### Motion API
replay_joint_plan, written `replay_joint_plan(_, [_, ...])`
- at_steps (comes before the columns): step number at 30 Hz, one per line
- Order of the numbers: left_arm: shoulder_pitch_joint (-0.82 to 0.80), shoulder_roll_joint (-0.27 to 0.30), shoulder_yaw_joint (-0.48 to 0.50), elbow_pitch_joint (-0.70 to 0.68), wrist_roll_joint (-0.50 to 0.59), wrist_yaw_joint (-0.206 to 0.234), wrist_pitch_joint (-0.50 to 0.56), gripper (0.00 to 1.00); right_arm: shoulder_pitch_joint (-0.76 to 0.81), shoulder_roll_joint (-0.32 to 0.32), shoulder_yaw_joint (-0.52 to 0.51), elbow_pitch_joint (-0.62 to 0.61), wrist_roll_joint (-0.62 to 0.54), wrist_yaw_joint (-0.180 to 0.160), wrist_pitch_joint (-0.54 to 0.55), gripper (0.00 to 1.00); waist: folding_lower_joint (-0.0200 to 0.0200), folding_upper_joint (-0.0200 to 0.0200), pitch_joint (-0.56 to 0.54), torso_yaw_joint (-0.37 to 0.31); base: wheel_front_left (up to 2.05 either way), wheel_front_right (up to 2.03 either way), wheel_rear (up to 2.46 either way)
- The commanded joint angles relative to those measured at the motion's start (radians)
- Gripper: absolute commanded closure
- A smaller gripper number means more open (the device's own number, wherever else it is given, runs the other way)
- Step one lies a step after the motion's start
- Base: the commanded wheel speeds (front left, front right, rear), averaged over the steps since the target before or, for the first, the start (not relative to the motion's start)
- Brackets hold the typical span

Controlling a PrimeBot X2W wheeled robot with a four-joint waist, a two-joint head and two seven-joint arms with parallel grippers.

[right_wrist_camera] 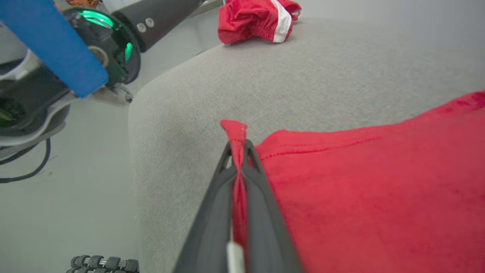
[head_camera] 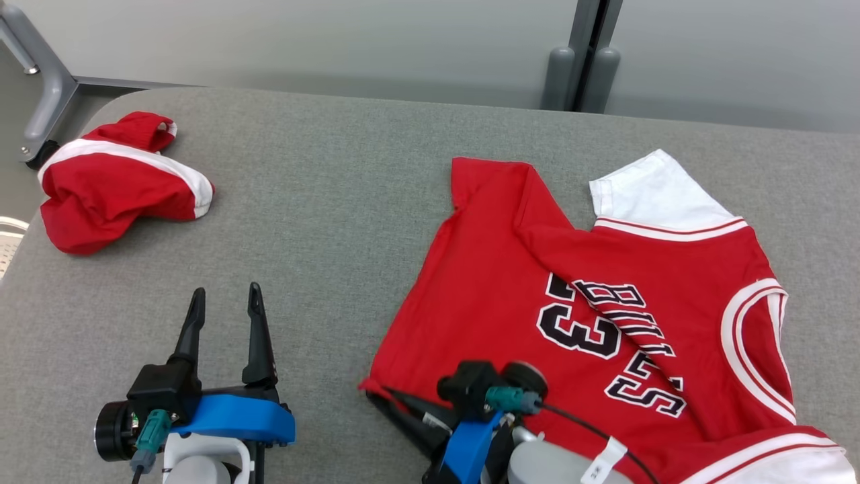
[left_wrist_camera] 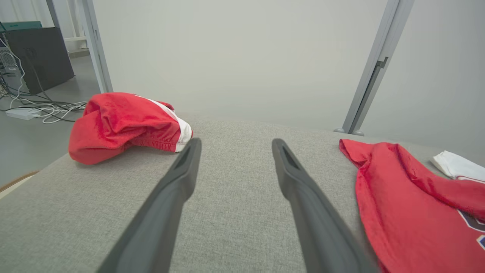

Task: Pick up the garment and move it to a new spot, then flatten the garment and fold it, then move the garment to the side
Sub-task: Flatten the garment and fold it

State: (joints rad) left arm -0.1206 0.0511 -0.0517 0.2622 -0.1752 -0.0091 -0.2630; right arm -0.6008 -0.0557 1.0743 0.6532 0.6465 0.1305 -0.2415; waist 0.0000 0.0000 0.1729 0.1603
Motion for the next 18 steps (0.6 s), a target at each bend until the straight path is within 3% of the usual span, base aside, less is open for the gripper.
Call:
replay_joint_plan(1, [-0.005,-0.001,-0.007,0.006,-0.005,0.0,-0.003,0.0,0.021,0.007,0.027,0.002,0.015,0.001,-0.001,0.0,0.0,0.0,-0.004,0.003,0.0,0.0,0.0])
replay_joint_plan(5, [0.01,-0.001,0.0,0.01,-0.005,0.004,-0.003,0.0,0.0,0.001,0.043,-0.014,0.048,0.0,-0.011,0.0,0.0,0.0,-0.018,-0.01,0.0,0.0,0.0])
replay_joint_plan(8, [0.02,-0.001,0.007,0.009,-0.001,0.003,-0.003,0.0,-0.014,0.004,-0.001,-0.02,0.044,0.001,-0.02,0.0,0.0,0.0,-0.031,-0.028,0.0,0.0,0.0])
replay_joint_plan(10, [0.032,-0.001,0.013,0.008,0.003,0.002,-0.003,0.0,-0.017,-0.03,-0.052,-0.038,0.028,0.0,-0.024,0.0,0.0,0.0,-0.041,-0.043,0.0,0.0,0.0])
replay_joint_plan(18, [0.055,0.001,0.042,-0.005,0.015,-0.003,-0.003,0.0,0.076,-0.203,-0.414,-0.121,-0.093,0.0,-0.024,0.0,0.0,0.0,-0.053,-0.103,0.0,0.0,0.0])
